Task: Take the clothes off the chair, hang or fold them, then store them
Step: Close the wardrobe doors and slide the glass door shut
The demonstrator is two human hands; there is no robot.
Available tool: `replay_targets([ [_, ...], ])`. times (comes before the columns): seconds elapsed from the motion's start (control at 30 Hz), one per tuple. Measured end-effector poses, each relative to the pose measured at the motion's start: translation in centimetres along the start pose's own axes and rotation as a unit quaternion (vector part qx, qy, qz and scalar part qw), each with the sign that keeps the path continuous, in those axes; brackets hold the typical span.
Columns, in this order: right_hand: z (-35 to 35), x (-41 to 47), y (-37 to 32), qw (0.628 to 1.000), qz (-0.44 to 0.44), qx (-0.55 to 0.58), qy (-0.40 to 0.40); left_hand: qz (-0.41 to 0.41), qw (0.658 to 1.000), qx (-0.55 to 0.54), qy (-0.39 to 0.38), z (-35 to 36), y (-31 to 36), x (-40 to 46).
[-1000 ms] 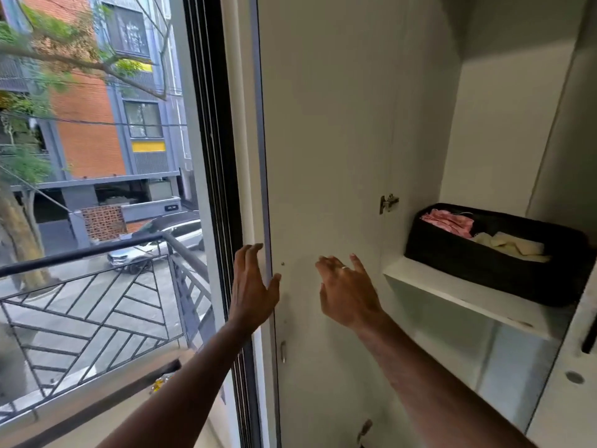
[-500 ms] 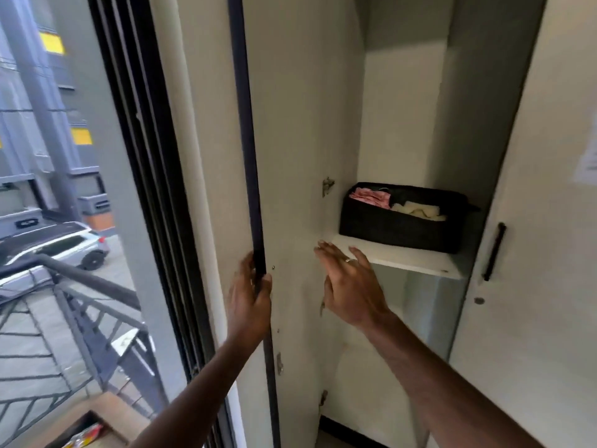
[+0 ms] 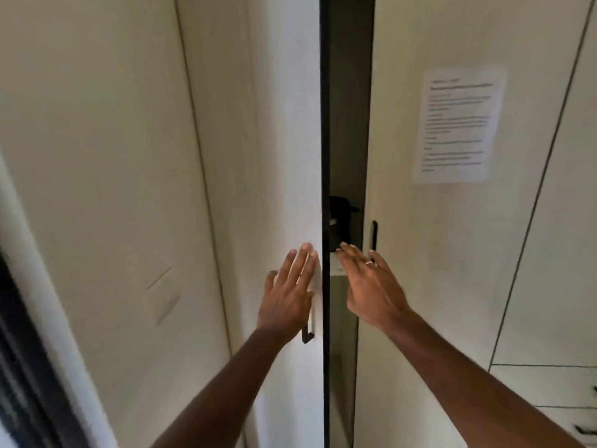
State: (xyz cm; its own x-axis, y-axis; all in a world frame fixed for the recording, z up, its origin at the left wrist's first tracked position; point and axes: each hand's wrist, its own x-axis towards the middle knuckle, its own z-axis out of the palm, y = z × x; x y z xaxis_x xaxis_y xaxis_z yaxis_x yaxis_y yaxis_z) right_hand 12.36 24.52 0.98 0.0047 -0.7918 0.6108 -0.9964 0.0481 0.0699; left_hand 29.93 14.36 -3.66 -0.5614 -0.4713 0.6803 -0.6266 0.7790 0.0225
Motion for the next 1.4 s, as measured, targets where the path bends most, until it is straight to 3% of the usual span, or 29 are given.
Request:
replay_targets([
  [0.1,-0.2,1.7,4.6,0.997,0.063,-0.008,-0.032,0.015,0.999,0.03,-0.025,3.5,2.0,5.2],
  [0.23,1.4,3.7,10.6,0.991,0.117,-0.005,-0.07,-0.034,0.998,0.037,-0.033,8.2,4.6,10.1],
  [0.33,3.5,5.3,14.1,0.988,0.126,0.003,-0.088,-0.066,0.996,0.048,-0.034,10.7,5.3,12.6],
  [0.6,10.4,9.9,19.3,0.985,0.12,0.015,-0.124,-0.042,0.981,0.112,-0.151,13.1,3.8,19.2],
  [0.8,15.7,11.1,20.7,0.995,0.067,-0.022,-0.071,-0.033,0.967,0.17,-0.185,15.2,2.7,23.4],
  [1.07,19.8,13.3,23.2,0.995,0.016,0.019,0.092,-0.021,0.96,0.224,-0.166,17.2,1.8,25.2],
  [1.4,18.3,15.3,20.3,0.98,0.145,0.081,0.109,-0.06,0.97,0.176,-0.16,17.2,3.2,25.2],
])
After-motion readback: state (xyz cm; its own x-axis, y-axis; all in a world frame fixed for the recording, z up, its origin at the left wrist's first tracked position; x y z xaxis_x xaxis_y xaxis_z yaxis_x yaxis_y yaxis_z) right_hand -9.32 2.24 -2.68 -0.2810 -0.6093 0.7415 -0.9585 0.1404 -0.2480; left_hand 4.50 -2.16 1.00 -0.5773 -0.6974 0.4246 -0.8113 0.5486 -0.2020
